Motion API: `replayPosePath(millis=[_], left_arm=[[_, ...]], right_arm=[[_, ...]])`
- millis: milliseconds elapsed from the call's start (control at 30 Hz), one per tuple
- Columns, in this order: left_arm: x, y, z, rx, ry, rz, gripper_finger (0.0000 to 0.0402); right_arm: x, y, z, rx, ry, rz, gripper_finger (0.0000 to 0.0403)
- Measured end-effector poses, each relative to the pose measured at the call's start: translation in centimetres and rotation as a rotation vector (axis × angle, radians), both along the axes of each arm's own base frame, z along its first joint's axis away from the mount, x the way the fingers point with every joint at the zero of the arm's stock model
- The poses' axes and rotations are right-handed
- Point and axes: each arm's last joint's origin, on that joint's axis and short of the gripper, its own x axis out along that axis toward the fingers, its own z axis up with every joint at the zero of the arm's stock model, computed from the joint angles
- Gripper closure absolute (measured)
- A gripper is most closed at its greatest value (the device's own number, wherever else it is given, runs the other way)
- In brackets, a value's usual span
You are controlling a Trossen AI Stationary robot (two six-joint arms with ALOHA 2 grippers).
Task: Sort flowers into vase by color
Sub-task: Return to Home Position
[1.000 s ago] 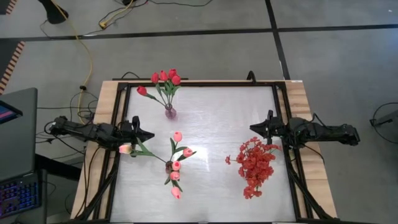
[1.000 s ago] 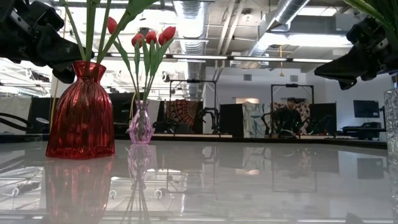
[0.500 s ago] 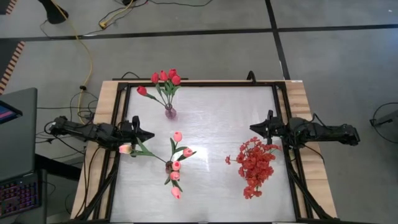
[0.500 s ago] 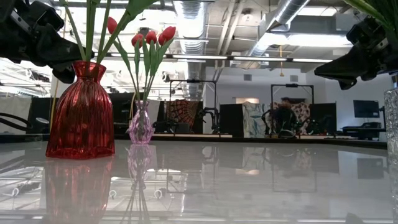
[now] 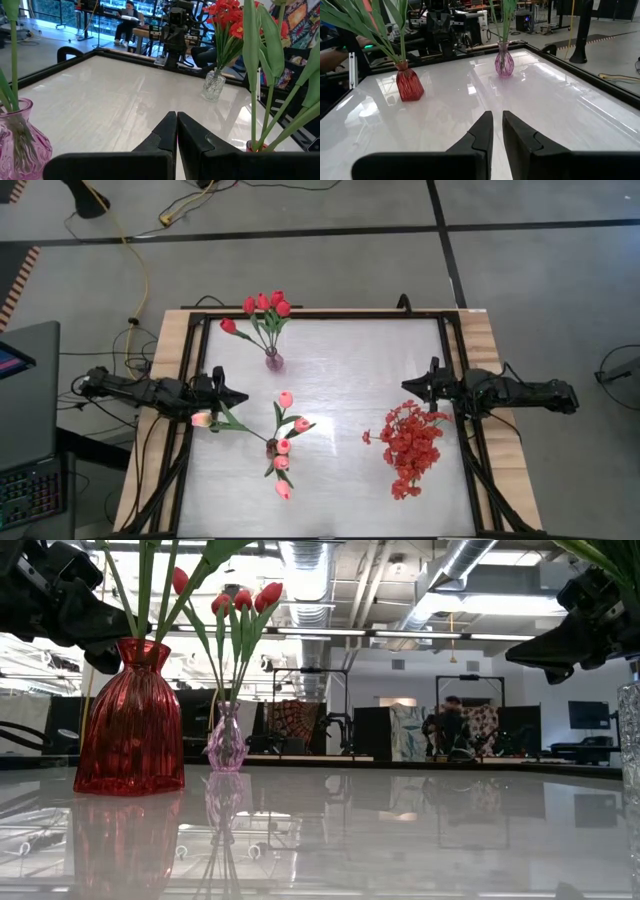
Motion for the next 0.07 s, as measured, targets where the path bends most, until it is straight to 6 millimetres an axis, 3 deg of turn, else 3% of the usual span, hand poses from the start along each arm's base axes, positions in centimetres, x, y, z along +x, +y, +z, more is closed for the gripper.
replayPosePath(millis=[67], left_arm=[[0.0,0.0,0.0,0.0,0.0,0.0,0.0401]], right_arm=[[0.0,0.0,0.01,0.0,0.0,0.0,0.0333]])
